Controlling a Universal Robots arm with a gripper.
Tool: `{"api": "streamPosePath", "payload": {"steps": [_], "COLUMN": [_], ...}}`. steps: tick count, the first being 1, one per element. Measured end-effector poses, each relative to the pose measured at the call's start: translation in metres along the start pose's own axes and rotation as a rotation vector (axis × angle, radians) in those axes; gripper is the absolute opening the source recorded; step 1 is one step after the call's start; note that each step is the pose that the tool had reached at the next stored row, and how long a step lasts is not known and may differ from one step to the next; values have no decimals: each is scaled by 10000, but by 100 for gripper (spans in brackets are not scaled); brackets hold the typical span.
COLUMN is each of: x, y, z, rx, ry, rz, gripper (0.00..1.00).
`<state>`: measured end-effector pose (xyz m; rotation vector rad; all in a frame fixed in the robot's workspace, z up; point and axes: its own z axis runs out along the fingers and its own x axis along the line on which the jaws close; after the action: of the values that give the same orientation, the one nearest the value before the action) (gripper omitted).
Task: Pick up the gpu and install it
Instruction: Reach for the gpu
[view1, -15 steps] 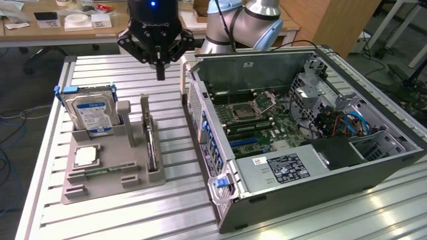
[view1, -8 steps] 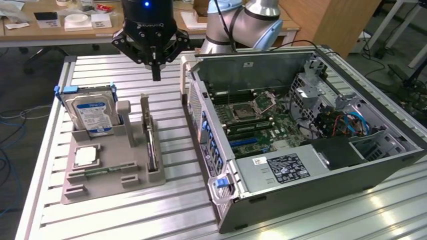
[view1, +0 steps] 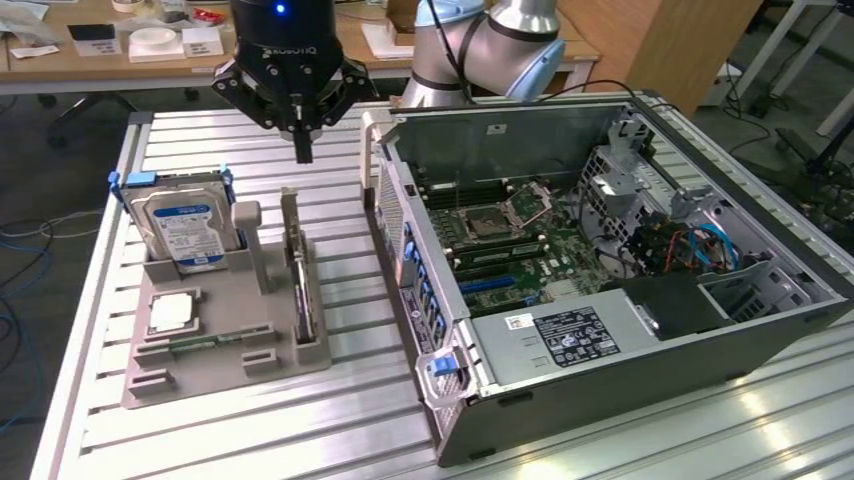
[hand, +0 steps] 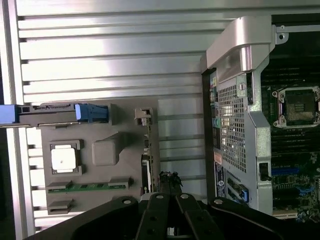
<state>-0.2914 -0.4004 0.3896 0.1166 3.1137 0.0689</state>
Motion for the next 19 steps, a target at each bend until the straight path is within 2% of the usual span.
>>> {"api": "streamPosePath", "payload": {"steps": [19], "x": [205], "y": [-24], "z": [4], "rx": [0], "ry": [0], "rz": [0], "gripper": [11]}}
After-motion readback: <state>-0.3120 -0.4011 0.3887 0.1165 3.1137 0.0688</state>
